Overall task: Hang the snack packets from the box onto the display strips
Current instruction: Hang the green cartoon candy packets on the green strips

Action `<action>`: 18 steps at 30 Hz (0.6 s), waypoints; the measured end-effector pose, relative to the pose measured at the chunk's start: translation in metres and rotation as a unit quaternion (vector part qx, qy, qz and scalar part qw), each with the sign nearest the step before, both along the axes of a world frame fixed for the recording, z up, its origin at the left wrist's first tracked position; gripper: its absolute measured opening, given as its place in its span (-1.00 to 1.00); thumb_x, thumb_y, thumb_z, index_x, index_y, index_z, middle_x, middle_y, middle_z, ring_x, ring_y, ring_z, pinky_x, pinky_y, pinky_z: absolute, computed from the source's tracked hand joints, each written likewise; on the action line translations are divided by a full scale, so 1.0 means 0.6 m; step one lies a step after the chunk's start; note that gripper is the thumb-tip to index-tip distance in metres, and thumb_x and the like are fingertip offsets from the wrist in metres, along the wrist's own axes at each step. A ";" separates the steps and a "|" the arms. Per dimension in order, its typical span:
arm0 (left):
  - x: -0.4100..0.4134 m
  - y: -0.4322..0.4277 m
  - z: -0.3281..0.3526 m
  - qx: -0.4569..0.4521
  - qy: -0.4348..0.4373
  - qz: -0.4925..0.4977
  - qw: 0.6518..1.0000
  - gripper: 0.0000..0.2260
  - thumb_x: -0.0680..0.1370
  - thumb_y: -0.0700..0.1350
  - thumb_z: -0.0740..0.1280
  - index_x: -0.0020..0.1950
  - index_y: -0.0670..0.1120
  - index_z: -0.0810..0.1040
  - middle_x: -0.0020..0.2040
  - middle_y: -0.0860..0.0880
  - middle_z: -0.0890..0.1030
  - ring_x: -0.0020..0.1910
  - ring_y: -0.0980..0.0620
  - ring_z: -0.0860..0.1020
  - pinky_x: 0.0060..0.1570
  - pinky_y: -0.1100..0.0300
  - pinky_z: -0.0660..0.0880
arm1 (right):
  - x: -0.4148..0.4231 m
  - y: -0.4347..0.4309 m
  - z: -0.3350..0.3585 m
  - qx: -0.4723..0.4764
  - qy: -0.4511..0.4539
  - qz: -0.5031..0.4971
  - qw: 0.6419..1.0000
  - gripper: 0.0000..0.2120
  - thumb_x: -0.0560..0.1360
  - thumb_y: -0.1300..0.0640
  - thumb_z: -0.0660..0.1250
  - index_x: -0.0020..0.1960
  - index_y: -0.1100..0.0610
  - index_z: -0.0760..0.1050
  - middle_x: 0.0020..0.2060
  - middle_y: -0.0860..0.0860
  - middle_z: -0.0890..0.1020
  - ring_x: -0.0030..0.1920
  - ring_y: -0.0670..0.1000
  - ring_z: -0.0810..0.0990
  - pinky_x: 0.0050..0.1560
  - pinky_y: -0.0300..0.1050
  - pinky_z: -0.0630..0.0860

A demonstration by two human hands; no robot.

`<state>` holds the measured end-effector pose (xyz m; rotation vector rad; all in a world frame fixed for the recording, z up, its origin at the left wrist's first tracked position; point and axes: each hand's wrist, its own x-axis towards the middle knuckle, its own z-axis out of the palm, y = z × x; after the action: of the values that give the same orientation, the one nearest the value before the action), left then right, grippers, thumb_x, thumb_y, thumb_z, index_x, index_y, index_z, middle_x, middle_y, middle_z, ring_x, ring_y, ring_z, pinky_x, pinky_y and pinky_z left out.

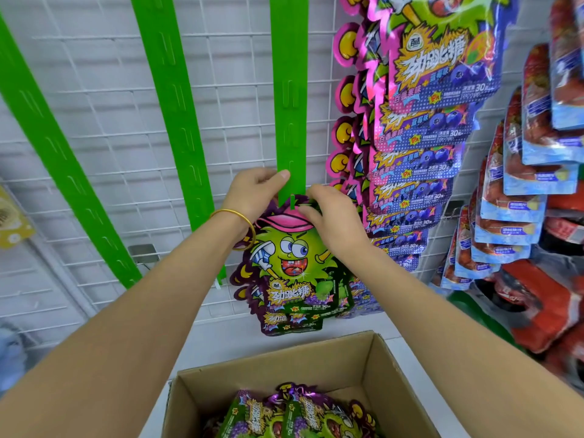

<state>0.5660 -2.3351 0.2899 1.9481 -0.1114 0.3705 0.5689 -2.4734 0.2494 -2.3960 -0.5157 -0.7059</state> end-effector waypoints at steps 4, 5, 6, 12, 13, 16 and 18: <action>-0.009 0.012 -0.017 0.036 -0.001 -0.038 0.999 -0.73 0.54 -0.27 0.26 0.24 -0.22 0.45 -0.24 0.02 0.53 -0.38 0.31 0.51 -0.28 0.51 0.42 | 0.003 0.000 -0.003 -0.012 0.017 -0.008 1.000 -0.76 0.53 0.09 0.28 0.03 0.27 0.44 -0.08 0.18 0.55 -0.05 0.20 0.51 -0.10 0.04 0.43; -0.013 0.014 -0.021 0.046 -0.002 -0.047 0.998 -0.70 0.52 -0.33 0.25 0.25 -0.23 0.43 -0.20 -0.02 0.54 -0.33 0.29 0.51 -0.23 0.51 0.43 | 0.001 0.001 -0.003 -0.014 0.017 -0.013 1.000 -0.76 0.54 0.08 0.26 0.05 0.26 0.43 -0.06 0.17 0.55 -0.03 0.20 0.51 -0.10 0.04 0.44; -0.016 0.014 -0.025 0.057 -0.002 -0.049 0.997 -0.68 0.51 -0.37 0.24 0.26 -0.22 0.42 -0.14 -0.06 0.54 -0.25 0.21 0.52 -0.14 0.46 0.45 | 0.000 0.002 -0.003 -0.017 0.018 -0.020 0.999 -0.76 0.55 0.06 0.25 0.06 0.25 0.42 -0.05 0.16 0.55 -0.03 0.20 0.52 -0.12 0.03 0.44; -0.020 0.029 -0.051 0.170 -0.016 -0.020 0.985 -0.66 0.51 -0.34 0.25 0.28 -0.16 0.44 0.00 -0.02 0.50 0.01 0.08 0.47 0.08 0.37 0.35 | -0.006 -0.001 -0.004 -0.031 0.029 -0.044 0.998 -0.76 0.58 0.01 0.17 0.09 0.20 0.37 -0.05 0.14 0.59 -0.07 0.20 0.55 -0.22 -0.02 0.36; -0.021 0.030 -0.054 0.173 -0.020 -0.017 0.984 -0.66 0.51 -0.34 0.24 0.28 -0.15 0.45 0.00 -0.02 0.51 0.02 0.09 0.47 0.11 0.35 0.35 | -0.005 0.000 -0.005 -0.026 0.029 -0.040 0.998 -0.76 0.58 0.02 0.18 0.08 0.21 0.37 -0.07 0.15 0.59 -0.08 0.20 0.55 -0.22 -0.02 0.38; -0.024 0.029 -0.058 0.172 -0.030 -0.011 0.985 -0.66 0.50 -0.35 0.24 0.27 -0.14 0.46 0.00 0.01 0.51 0.03 0.11 0.47 0.11 0.39 0.34 | -0.002 0.002 -0.008 -0.004 0.036 -0.028 0.999 -0.77 0.58 0.04 0.19 0.04 0.22 0.35 -0.10 0.17 0.58 -0.11 0.21 0.54 -0.21 0.01 0.41; -0.024 0.029 -0.060 0.166 -0.031 -0.013 0.986 -0.65 0.50 -0.36 0.23 0.26 -0.14 0.46 0.00 0.01 0.52 0.06 0.08 0.50 0.16 0.33 0.37 | 0.000 0.003 -0.010 0.006 0.039 -0.026 0.999 -0.77 0.58 0.05 0.20 0.05 0.23 0.35 -0.09 0.16 0.57 -0.11 0.20 0.53 -0.20 0.00 0.41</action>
<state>0.5514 -2.3179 0.2537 2.2620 -0.2531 0.4150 0.5687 -2.4717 0.2432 -2.4235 -0.4162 -0.6331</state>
